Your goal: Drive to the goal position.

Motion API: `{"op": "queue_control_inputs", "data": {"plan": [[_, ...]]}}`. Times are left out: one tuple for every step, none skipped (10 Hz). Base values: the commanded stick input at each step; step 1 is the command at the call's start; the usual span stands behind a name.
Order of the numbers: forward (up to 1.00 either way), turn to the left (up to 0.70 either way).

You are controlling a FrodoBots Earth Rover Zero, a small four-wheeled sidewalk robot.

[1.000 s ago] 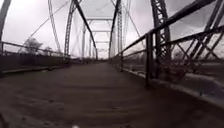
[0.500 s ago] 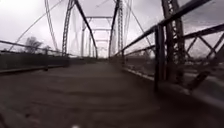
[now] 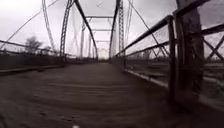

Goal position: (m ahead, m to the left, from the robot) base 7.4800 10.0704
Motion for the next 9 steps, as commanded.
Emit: {"op": "queue_control_inputs", "data": {"plan": [[1.0, 0.0], [1.0, 0.0], [1.0, 0.0], [1.0, 0.0], [1.0, 0.0], [1.0, 0.0], [1.0, 0.0], [1.0, 0.0], [1.0, 0.0]]}}
